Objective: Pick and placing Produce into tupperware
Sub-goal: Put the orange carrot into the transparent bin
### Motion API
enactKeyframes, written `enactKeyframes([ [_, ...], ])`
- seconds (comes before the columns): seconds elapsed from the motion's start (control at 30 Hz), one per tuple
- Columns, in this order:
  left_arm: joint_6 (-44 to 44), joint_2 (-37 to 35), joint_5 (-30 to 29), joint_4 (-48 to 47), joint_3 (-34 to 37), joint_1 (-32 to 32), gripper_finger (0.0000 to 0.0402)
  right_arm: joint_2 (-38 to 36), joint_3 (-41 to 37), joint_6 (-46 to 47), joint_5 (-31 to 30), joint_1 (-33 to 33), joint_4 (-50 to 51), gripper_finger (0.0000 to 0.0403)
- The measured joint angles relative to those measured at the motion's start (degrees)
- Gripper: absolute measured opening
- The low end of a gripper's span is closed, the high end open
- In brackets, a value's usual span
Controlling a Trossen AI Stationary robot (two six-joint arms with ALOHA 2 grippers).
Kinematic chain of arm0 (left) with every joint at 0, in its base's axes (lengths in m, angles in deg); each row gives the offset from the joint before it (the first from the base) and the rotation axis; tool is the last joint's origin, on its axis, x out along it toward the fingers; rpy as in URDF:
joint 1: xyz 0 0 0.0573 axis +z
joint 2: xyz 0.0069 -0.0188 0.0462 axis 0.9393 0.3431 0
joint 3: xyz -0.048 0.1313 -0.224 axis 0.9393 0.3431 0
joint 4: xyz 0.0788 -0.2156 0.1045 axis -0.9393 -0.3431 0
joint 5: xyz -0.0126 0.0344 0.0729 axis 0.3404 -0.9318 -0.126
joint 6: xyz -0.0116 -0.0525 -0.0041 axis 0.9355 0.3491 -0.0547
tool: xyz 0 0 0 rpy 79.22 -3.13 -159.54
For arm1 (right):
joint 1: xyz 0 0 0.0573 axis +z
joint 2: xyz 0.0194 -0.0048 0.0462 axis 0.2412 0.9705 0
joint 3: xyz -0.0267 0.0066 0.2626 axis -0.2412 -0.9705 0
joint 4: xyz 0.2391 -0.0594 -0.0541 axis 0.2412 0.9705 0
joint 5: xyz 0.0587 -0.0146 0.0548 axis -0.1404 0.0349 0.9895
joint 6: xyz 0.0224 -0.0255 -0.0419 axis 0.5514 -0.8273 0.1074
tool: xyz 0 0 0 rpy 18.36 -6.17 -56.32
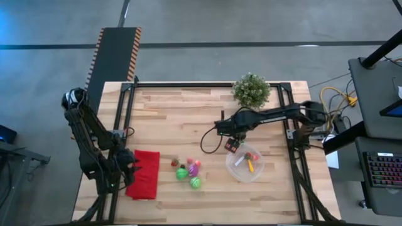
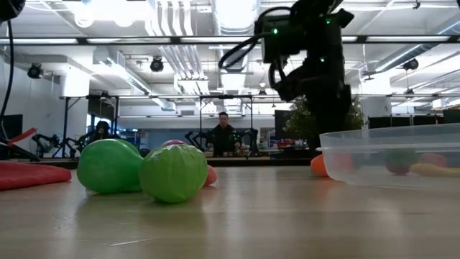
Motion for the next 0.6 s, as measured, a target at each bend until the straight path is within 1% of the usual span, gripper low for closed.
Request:
enactKeyframes([
  [0.13, 2.7, 0.0, 0.0, -0.1, 0.0, 0.0, 0.0139, 2.8, 1.0, -7.8, 2.3, 0.3, 3.6, 0.0251],
  [0.27, 3.8, 0.1, 0.0, 0.1, 0.0, 0.0, 0.0139, 3.7, 1.6, -11.8, 2.9, 1.1, 5.1, 0.0251],
  [0.4, 3.8, 0.1, 0.0, -0.1, 0.0, 0.3, 0.0139, 3.8, 1.4, -12.5, 2.7, 1.1, 4.5, 0.0251],
  [0.47, 3.8, 0.1, 0.0, -0.1, 0.0, 0.4, 0.0139, 3.8, 1.3, -12.2, 1.5, 1.1, 3.5, 0.0251],
  [0.6, 3.8, 0.1, -0.1, -0.1, 0.0, 0.7, 0.0139, 3.8, 1.5, -8.2, -1.8, 0.8, 2.3, 0.0251],
])
